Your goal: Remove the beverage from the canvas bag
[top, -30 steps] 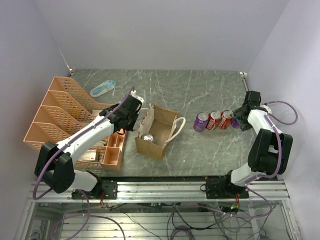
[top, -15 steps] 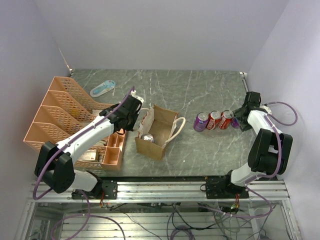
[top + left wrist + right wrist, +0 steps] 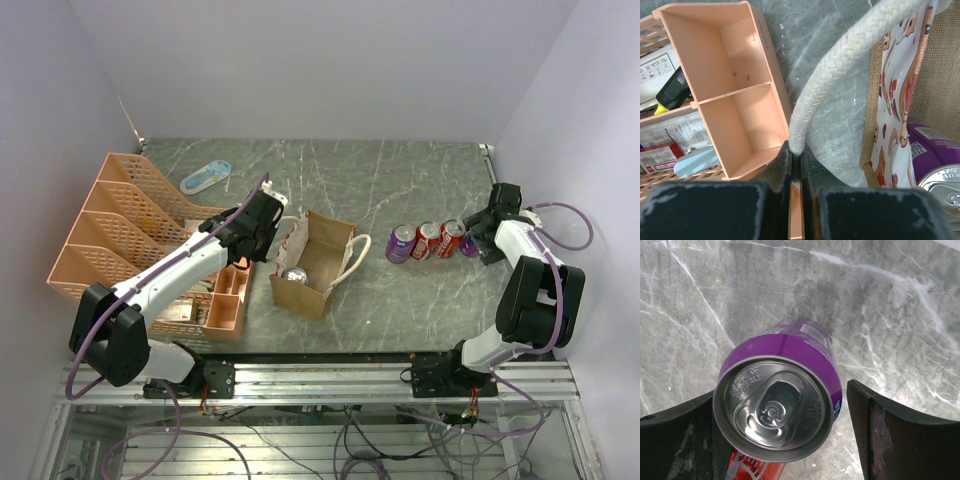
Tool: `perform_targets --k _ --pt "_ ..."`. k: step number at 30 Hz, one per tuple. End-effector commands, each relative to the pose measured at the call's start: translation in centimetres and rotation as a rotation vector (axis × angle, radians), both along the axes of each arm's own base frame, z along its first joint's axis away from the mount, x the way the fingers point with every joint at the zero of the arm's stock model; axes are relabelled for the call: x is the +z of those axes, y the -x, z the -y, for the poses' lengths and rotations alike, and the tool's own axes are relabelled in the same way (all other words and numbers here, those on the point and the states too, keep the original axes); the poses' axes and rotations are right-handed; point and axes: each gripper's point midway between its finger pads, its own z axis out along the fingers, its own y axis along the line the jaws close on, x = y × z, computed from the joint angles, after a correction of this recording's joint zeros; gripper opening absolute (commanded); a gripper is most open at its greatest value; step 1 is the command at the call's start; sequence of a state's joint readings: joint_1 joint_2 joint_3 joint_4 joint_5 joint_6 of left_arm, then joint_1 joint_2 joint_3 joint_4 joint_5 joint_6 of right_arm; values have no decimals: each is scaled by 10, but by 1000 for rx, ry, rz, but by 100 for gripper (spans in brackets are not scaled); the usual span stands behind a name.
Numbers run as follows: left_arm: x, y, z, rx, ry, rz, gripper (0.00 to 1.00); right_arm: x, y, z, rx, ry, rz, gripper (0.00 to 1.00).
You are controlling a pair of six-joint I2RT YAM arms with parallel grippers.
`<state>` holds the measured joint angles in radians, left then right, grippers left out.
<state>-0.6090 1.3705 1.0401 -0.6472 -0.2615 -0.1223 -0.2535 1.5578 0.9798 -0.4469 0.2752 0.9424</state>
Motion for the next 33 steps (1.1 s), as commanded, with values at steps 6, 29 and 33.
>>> perform_targets --k 6,29,33 --pt "14 -6 10 -18 34 38 7 23 -10 3 26 26 31 92" --pt "13 -6 10 -18 32 32 7 162 -39 -125 668 186 461 98" --pt "12 -6 9 -16 28 32 7 192 -33 -218 1032 145 620 98"
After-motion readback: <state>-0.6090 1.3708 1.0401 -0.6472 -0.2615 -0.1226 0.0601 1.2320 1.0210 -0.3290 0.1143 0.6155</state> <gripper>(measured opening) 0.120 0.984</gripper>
